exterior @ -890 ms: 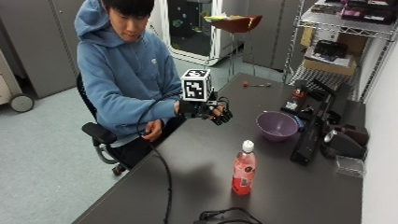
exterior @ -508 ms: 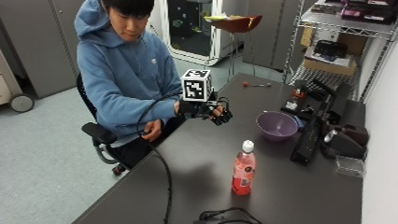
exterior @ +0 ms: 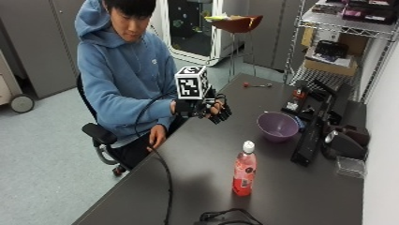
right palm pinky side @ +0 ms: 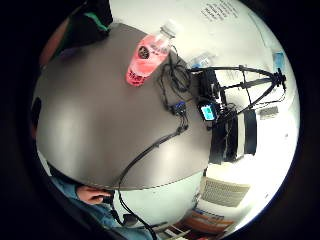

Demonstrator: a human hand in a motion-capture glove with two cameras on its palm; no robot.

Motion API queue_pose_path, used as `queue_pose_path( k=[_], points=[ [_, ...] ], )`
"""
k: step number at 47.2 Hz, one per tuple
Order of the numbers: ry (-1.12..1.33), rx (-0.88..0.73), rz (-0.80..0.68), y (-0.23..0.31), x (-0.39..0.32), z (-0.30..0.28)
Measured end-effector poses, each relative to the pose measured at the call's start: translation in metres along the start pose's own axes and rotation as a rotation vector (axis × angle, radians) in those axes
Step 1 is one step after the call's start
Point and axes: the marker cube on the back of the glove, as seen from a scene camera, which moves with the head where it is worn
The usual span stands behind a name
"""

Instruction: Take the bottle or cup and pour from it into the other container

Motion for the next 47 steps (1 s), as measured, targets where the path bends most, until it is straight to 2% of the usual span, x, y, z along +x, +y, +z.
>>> queue_pose_path(
  k=[10,25,47],
  points=[
    [-0.015,0.081,0.059,0.008,0.047,-0.023],
    [-0.077,0.095,0.141,0.024,0.121,-0.024],
    [-0.484,0.122,0.262,0.012,0.213,0.035]
  ],
)
